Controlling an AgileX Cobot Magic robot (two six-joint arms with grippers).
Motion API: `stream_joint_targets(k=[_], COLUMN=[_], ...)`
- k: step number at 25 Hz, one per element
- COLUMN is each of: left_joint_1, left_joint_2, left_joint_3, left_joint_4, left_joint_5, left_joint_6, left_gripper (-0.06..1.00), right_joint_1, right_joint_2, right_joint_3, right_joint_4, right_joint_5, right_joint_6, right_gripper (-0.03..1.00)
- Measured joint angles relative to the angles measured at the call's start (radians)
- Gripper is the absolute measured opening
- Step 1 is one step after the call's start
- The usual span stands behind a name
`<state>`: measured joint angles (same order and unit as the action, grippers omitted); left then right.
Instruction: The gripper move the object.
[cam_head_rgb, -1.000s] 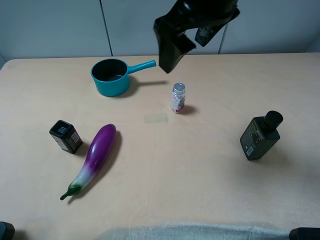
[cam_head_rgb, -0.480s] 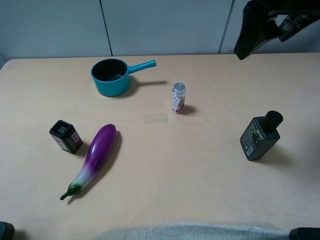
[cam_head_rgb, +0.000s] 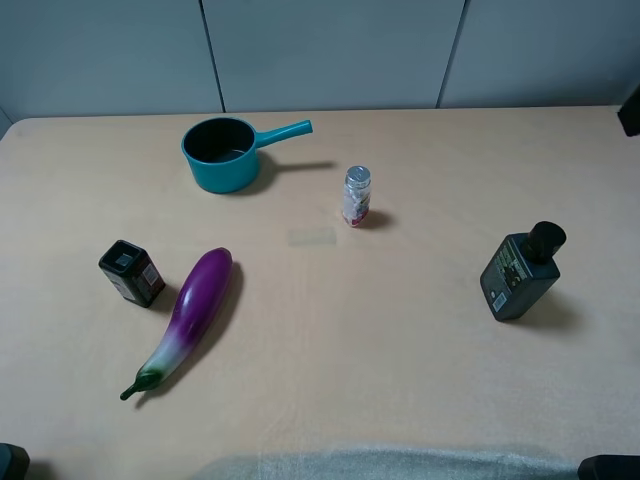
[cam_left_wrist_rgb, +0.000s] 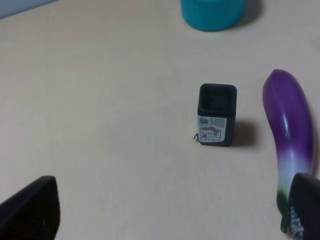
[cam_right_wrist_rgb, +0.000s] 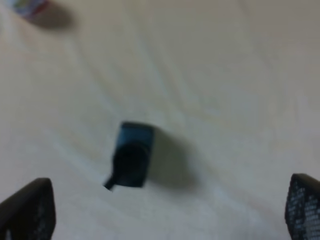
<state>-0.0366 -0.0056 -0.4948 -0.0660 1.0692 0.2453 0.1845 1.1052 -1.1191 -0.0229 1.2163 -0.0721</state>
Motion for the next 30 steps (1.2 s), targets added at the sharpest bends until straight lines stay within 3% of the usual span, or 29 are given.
stream_joint_targets(k=[11, 16, 30], left_joint_1=[0.0, 0.0, 0.0], left_joint_2=[0.0, 0.0, 0.0], left_joint_3=[0.0, 0.0, 0.0], left_joint_4=[0.0, 0.0, 0.0], left_joint_5=[0.0, 0.0, 0.0], left_joint_6=[0.0, 0.0, 0.0], left_gripper=[0.9, 0.9, 0.9], right_joint_1=[-0.039, -0.039, -0.039], right_joint_2=[-0.365, -0.553, -0.928], right_joint_3=[0.188, 0.251, 0.443], right_joint_4=[-0.147, -0.152, -0.135], right_joint_5=[0.002, 0.003, 0.002], right_joint_6=[0.116, 0.161, 0.142], right_gripper=[0.69, 0.69, 0.69])
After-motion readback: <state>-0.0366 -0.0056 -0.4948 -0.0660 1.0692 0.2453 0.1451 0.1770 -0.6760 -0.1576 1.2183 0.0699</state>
